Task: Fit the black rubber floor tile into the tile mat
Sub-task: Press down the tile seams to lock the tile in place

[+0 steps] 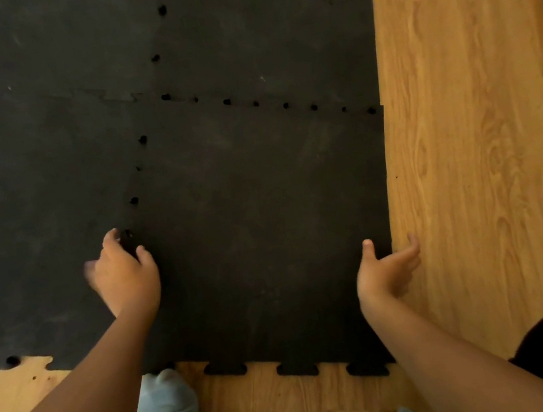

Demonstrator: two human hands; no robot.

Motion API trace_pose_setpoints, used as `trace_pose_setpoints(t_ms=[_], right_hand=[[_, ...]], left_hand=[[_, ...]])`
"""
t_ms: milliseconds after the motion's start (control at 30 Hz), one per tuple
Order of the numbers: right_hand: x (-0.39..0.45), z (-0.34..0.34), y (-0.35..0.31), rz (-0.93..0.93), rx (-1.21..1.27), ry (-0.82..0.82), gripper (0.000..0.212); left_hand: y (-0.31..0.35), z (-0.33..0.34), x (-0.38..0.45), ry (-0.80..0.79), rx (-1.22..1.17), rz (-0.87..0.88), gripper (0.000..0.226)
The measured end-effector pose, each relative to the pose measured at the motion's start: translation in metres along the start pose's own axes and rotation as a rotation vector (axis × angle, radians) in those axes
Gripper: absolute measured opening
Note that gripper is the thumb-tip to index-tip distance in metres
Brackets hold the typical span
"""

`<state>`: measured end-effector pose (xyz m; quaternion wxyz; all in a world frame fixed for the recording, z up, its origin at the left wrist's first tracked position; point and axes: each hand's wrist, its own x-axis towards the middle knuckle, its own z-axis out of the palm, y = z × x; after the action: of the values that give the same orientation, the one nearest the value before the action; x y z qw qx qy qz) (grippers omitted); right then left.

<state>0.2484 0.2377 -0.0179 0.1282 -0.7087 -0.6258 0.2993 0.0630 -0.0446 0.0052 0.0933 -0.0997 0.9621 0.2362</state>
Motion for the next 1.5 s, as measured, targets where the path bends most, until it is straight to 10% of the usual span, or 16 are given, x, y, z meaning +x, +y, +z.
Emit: trace_pose_setpoints(t_ms=[700,1333,1500], right_hand=[[-0.162,0.149,-0.099,-1.794,-0.6,-0.739,0.072],[-0.214,0.204,-0.113,-1.864,-0.808,-0.706,0.074],[-0.199,0.203,-0.131,-1.91,-0.721,-0.688,0.063]], left_hand=[[-0.083,0.025,-0.014,0.094,0.156,-0.274,0.066],[-0.078,0.03,-0.006,0.046,0.268,-0.324,0.064],[-0.039,0.025,0.021,0.061,0.177,-0.053,0.06]])
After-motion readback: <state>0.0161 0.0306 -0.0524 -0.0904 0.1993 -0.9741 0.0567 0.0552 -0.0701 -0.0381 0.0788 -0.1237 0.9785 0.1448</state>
